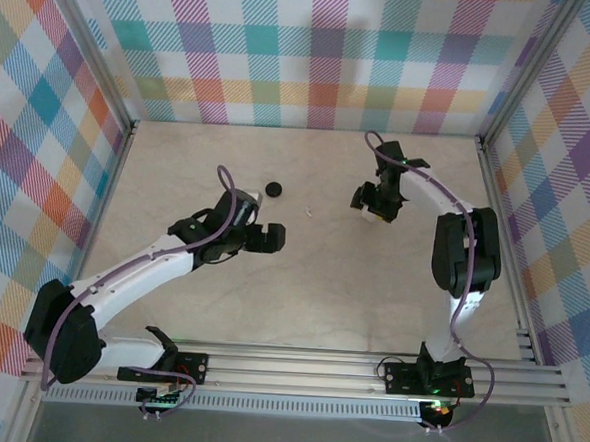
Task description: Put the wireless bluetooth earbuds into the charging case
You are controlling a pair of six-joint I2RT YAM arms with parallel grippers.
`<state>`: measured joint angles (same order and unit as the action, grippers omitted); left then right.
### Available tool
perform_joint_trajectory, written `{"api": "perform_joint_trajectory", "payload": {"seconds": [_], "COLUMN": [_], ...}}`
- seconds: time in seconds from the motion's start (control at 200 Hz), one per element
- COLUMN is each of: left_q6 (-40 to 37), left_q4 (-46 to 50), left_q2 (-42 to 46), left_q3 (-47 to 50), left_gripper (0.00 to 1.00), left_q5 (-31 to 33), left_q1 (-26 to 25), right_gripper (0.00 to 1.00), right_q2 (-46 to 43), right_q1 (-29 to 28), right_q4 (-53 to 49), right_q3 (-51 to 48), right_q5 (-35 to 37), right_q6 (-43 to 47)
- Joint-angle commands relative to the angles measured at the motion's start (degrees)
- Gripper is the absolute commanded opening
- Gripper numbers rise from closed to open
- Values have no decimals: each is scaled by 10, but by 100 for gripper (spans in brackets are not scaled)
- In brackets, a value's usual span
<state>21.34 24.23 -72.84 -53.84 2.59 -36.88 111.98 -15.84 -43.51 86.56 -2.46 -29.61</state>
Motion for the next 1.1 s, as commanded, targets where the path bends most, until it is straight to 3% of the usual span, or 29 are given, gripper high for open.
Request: {"api": "perform_joint_trajectory", "payload": {"seconds": [0.0,0.155,0.395,0.8,0.93,1.095], "left_q6": [-60,-97,-122,-133,-125,-131], "left_q4": [-21,-18,-9,-7,-15,-30], "left_q2": [-15,-7,13,39,39,47], "left_q3": [-35,-30,-5,20,24,36], "left_gripper": [100,100,100,98,98,94], "left_q5": [-95,-148,-169,-175,-176,-210], "left_q1": [-1,-1,-1,-1,-1,-1], "right_gripper": [65,68,70,68,63,47], "right_q2": [17,60,111,164,167,146], "right_q1": [-5,-5,-7,-8,-8,-8], "right_q4": [-20,-49,-103,-94,-78,-21], "right_q3": [12,64,131,153,143,104], "right_q5": [34,62,131,94,77,23], "right_q6": [-36,-58,-71,-70,-59,-49]}}
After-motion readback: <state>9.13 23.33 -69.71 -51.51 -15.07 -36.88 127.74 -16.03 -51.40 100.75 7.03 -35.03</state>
